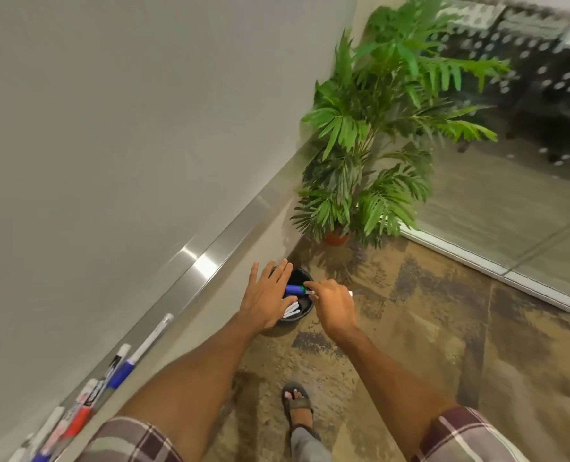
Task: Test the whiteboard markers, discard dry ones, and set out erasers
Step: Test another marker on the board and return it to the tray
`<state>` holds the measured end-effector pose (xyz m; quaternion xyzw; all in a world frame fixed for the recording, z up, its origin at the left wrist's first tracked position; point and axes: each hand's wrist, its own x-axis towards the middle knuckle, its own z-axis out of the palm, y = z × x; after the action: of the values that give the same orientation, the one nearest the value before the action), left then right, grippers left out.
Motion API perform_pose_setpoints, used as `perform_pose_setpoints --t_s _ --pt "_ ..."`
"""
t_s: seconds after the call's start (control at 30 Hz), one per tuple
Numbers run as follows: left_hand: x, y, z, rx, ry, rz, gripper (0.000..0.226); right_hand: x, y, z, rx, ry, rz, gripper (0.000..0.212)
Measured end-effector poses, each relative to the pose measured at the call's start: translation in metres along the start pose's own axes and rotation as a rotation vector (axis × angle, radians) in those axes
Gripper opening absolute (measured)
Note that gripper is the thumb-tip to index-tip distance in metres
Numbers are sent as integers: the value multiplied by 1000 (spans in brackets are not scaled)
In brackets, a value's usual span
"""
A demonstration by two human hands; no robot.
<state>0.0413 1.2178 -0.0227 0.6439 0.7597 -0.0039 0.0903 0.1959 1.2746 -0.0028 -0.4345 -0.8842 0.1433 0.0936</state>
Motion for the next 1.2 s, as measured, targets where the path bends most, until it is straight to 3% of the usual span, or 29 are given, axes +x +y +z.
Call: perform_pose_setpoints --t_s 0.53,0.73,0.83,1.07,1.2 --pt "146 -42 123 -151 -245 -258 74 173 95 151 18 -251 -132 35" --pt "150 -64 167 -167 -155 -228 68 203 113 197 70 -336 -119 42" --pt "157 -67 173 -173 -167 -280 78 213 120 209 109 -342 -75 44" --pt "144 -60 159 -170 -190 -336 78 208 121 202 145 -365 13 33" --pt "129 -59 146 -210 -154 -339 77 201 111 181 76 -344 -65 42"
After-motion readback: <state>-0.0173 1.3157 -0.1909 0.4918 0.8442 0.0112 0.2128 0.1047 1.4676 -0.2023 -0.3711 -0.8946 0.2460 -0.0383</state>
